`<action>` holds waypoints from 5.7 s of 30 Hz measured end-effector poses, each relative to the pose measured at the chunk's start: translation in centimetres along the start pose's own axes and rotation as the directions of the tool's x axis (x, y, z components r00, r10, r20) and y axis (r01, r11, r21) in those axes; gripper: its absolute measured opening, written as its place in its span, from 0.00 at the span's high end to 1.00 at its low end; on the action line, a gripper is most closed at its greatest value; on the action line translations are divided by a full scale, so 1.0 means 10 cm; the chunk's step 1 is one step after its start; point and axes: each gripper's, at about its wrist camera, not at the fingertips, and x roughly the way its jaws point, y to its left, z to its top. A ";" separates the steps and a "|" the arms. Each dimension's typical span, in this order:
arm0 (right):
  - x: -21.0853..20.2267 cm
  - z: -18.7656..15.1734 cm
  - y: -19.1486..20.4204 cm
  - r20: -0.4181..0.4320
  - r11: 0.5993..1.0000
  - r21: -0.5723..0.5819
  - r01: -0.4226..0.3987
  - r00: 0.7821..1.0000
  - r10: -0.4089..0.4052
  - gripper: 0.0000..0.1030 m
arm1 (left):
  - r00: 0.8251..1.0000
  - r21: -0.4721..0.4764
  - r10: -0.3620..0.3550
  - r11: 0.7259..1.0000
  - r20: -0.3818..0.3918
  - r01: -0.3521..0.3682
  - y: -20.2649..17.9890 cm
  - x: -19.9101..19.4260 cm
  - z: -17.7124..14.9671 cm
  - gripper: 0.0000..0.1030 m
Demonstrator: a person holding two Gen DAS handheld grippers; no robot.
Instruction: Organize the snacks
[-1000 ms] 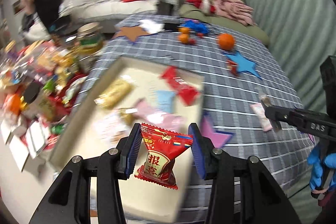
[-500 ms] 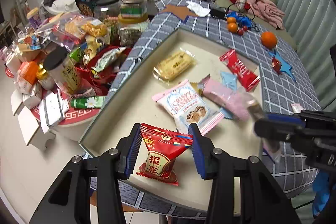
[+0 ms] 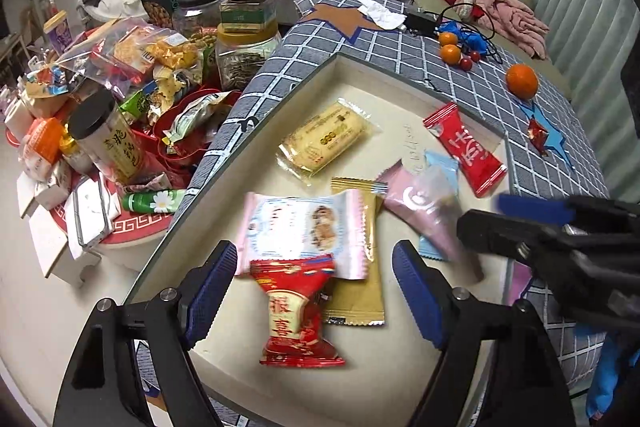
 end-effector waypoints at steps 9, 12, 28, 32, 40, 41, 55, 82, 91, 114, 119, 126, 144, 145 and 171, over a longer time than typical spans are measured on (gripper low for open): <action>-0.28 -0.10 -0.44 0.060 0.992 0.099 0.082 0.994 -0.088 0.02 | 1.000 0.015 0.014 1.000 -0.017 -0.013 -0.11 -0.04 0.00 0.19; -0.36 -0.22 -0.71 0.051 0.980 0.149 0.128 0.989 -0.137 0.02 | 1.000 0.024 0.011 1.000 -0.015 -0.011 -0.17 -0.08 0.00 0.19; -0.59 -0.94 -1.92 -0.052 0.874 0.352 0.336 0.939 -0.340 0.02 | 0.999 0.161 -0.019 0.987 -0.029 0.024 -0.91 -0.22 -0.01 0.19; -0.55 -0.99 -1.99 -0.051 0.875 0.342 0.344 0.936 -0.348 0.02 | 0.999 0.205 -0.016 0.978 -0.036 0.023 -1.14 -0.23 -0.03 0.18; -0.61 -1.08 -2.12 -0.025 0.858 0.315 0.407 0.907 -0.421 0.01 | 0.997 0.265 -0.006 0.964 -0.076 0.026 -1.55 -0.12 -0.06 0.18; -0.59 -1.06 -2.14 -0.024 0.854 0.310 0.417 0.902 -0.432 0.01 | 0.997 0.273 -0.006 0.962 -0.080 0.028 -1.60 -0.11 -0.06 0.18; -0.96 -1.25 -3.03 0.047 0.772 0.430 0.468 0.843 -0.536 0.01 | 0.997 0.366 -0.061 0.928 -0.036 0.070 -2.58 0.01 0.55 0.17; -0.98 -1.37 -2.99 0.120 0.779 0.419 0.466 0.822 -0.557 0.00 | 0.994 0.229 -0.034 0.972 -0.107 0.058 -3.30 1.52 1.18 0.31; -0.98 -1.36 -2.99 0.120 0.779 0.419 0.466 0.822 -0.556 0.00 | 0.995 0.283 -0.029 0.958 -0.091 0.054 -3.21 1.37 0.96 0.71; -0.99 -1.37 -2.98 0.121 0.779 0.419 0.466 0.822 -0.557 0.00 | 0.995 0.321 -0.072 0.943 -0.073 0.092 -2.90 0.91 0.05 0.01; -0.98 -1.36 -2.99 0.121 0.779 0.419 0.466 0.822 -0.557 0.00 | 0.995 0.322 -0.076 0.942 -0.063 0.092 -2.89 0.90 0.04 0.01; -0.98 -1.36 -2.99 0.121 0.779 0.419 0.466 0.822 -0.557 0.00 | 0.995 0.321 -0.077 0.943 -0.056 0.091 -2.90 0.90 0.04 0.00; -0.98 -1.36 -2.98 0.121 0.779 0.419 0.467 0.822 -0.557 0.00 | 0.995 0.328 -0.086 0.940 -0.043 0.095 -2.89 0.89 0.03 0.00; -0.98 -1.36 -2.99 0.121 0.779 0.419 0.467 0.822 -0.557 0.00 | 0.995 0.327 -0.085 0.940 -0.045 0.095 -2.89 0.89 0.03 0.00; -0.98 -1.36 -2.98 0.120 0.779 0.418 0.467 0.821 -0.558 0.00 | 0.994 0.347 -0.085 0.932 -0.068 0.104 -2.95 0.98 0.13 0.00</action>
